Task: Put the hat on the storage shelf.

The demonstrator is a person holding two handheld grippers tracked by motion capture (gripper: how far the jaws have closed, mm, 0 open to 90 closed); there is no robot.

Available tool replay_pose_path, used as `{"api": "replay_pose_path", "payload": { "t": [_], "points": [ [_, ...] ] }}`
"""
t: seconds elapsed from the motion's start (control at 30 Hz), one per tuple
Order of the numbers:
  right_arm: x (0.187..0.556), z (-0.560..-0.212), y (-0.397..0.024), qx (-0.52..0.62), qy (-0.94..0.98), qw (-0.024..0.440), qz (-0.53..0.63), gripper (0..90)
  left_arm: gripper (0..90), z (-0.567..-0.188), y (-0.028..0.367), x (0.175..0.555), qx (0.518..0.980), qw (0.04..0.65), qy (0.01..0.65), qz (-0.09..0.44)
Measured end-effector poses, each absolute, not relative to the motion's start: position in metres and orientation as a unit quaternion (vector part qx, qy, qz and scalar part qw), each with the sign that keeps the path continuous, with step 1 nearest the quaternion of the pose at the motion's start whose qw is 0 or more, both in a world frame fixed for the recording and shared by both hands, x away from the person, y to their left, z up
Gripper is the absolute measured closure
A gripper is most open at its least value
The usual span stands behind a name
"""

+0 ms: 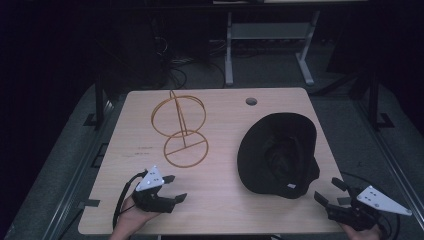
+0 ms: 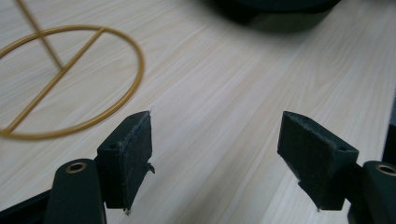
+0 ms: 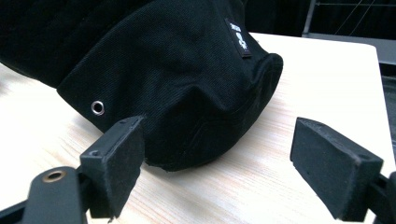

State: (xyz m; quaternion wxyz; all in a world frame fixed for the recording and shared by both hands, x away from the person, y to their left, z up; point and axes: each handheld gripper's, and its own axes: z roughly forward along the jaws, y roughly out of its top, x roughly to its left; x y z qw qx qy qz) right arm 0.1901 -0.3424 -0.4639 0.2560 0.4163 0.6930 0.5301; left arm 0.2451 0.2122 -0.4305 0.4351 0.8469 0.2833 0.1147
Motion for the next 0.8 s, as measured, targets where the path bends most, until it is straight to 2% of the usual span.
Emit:
{"api": "replay_pose_path", "payload": {
  "t": [0.8],
  "points": [
    [0.194,-0.465,-0.338,0.406,0.703,0.257,0.525,17.3,24.5,-0.420,0.144,0.255,0.868,0.438,0.215,0.090]
  ]
}}
